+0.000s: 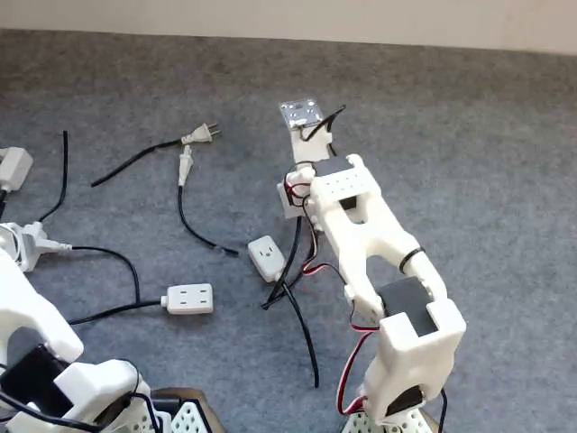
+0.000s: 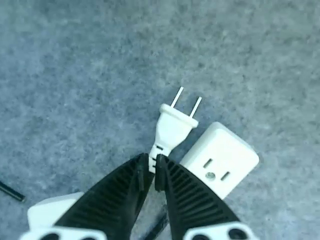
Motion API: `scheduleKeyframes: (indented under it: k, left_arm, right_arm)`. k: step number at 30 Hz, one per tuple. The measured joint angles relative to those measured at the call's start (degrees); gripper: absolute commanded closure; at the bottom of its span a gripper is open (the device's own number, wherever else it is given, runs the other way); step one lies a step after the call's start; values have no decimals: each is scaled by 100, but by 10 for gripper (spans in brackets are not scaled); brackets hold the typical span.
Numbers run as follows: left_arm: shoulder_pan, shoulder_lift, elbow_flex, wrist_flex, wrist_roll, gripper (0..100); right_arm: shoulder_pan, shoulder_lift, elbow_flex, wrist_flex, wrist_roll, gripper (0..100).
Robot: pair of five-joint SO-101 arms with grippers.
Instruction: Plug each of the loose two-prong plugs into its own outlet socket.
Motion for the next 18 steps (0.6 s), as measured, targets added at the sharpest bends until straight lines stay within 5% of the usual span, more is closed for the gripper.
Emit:
scheduleKeyframes:
  k: [7, 18]
  left_arm:
    - [0, 0, 0, 0, 0, 761]
    - [0, 0, 0, 0, 0, 761]
  right_arm:
    - [9, 0, -114, 308, -325, 861]
    - [-79, 888, -677, 299, -360, 861]
